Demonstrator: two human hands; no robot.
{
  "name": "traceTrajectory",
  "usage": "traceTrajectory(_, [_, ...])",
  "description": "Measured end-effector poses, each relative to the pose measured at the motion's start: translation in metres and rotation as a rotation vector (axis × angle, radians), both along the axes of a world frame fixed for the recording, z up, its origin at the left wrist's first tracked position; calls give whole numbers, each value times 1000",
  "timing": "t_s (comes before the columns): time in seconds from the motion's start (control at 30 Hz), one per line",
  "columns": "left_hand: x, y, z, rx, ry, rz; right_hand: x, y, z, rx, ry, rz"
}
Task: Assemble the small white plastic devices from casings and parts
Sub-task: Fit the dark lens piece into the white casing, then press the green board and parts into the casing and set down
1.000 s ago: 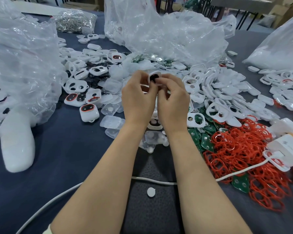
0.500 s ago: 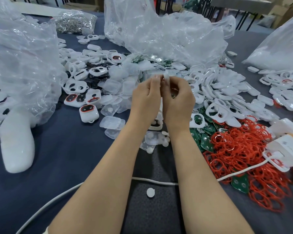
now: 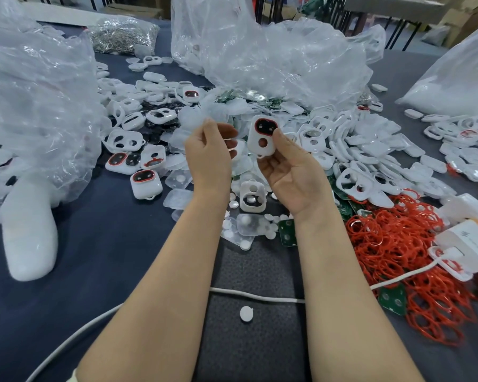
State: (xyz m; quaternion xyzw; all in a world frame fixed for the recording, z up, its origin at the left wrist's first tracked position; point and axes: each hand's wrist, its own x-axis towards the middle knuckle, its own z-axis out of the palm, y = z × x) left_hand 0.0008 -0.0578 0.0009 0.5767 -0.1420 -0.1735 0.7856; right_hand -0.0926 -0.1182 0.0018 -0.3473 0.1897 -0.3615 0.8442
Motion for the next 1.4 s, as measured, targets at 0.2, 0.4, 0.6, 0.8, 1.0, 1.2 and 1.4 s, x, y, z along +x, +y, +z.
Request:
traceTrajectory(0.2, [-2, 1, 2, 46, -99, 16, 0, 4, 1, -6, 40, -30])
traceTrajectory(0.4, [-17, 2, 4, 177, -397, -184, 2, 11, -1, -722, 593, -573])
traceTrajectory(0.6, [-17, -2, 4, 169, -415, -287, 11, 21, 1, -1000, 793, -546])
traceTrajectory(0.8, [-2, 2, 4, 118, -104, -205, 10, 24, 8, -1147, 862, -289])
traceTrajectory(1.0, [17, 4, 2, 211, -161, -60, -1, 23, 21, -1157, 799, -167])
traceTrajectory(1.2, [22, 6, 3, 165, -151, 57, 1, 36, 18, -1446, 1253, 438])
traceTrajectory(1.4, [17, 4, 3, 90, -61, 13, 7, 37, 12, -1443, 1341, 374])
